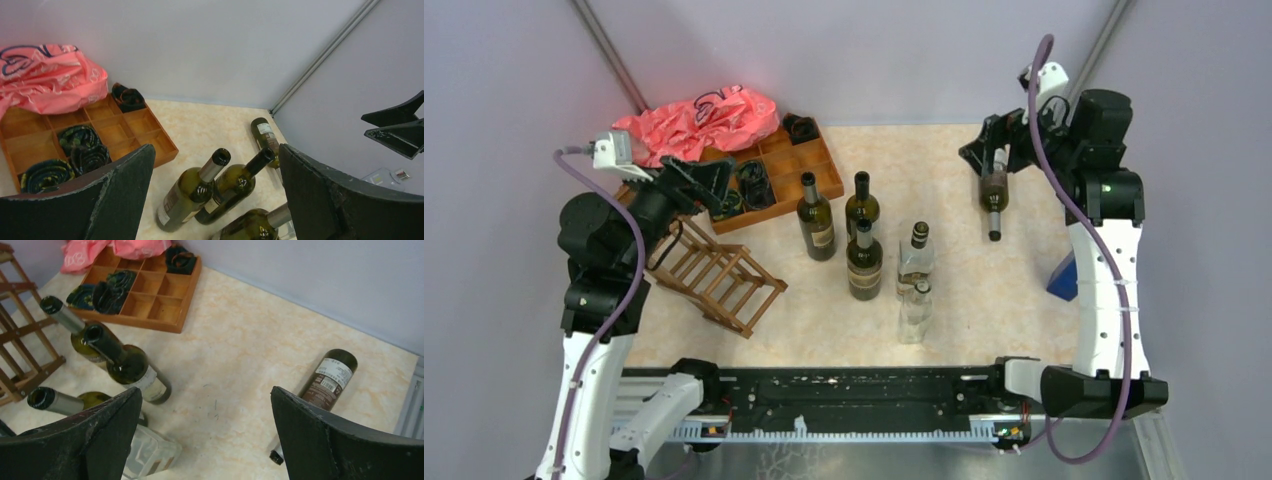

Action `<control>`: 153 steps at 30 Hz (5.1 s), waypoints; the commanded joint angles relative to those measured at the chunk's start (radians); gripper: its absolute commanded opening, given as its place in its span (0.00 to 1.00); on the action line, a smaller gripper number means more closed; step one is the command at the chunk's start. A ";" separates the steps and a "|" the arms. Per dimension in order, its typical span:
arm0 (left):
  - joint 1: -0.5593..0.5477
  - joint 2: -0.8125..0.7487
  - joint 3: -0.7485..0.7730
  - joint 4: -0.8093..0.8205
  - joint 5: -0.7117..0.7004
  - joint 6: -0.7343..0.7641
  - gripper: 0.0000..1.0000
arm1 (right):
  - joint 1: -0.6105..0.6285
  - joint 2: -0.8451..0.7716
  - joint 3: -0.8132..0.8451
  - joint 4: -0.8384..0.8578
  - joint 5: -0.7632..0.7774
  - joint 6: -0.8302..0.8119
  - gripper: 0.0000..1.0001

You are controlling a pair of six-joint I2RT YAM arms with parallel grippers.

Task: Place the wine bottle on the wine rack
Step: Adjust the wine rack at the center of the board.

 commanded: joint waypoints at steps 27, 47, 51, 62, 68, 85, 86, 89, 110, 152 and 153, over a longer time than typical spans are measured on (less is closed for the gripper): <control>0.033 0.130 -0.046 0.067 0.012 -0.156 0.92 | 0.187 0.524 0.199 -0.006 -0.110 -0.092 0.98; 0.033 0.203 0.067 -0.697 -0.565 -0.434 0.78 | 0.186 0.467 0.116 0.172 -0.235 -0.028 0.99; 0.033 0.248 0.055 -0.742 -0.632 -0.494 0.79 | 0.185 0.455 0.092 0.176 -0.236 -0.023 0.99; 0.033 0.317 -0.086 -0.523 -0.638 -0.467 0.79 | 0.185 0.415 0.049 0.171 -0.225 -0.034 0.99; 0.033 0.333 -0.142 -0.495 -0.666 -0.454 0.79 | 0.185 0.375 0.017 0.159 -0.218 -0.051 0.99; 0.033 0.355 -0.213 -0.412 -0.662 -0.392 0.71 | 0.185 0.339 -0.013 0.154 -0.231 -0.048 0.99; 0.033 0.354 -0.214 -0.410 -0.661 -0.385 0.69 | 0.184 0.338 -0.013 0.154 -0.231 -0.048 0.99; 0.033 0.351 -0.217 -0.408 -0.658 -0.371 0.62 | 0.184 0.336 -0.014 0.154 -0.231 -0.048 0.99; 0.033 0.321 -0.201 -0.311 -0.555 -0.059 0.19 | 0.185 0.347 -0.012 0.157 -0.234 -0.049 0.99; 0.353 0.312 -0.115 -0.323 -0.092 0.530 0.74 | 0.184 0.323 -0.008 0.156 -0.321 -0.028 0.99; 0.352 0.310 -0.096 -0.340 -0.091 0.512 0.76 | 0.184 0.323 -0.007 0.156 -0.324 -0.026 0.99</control>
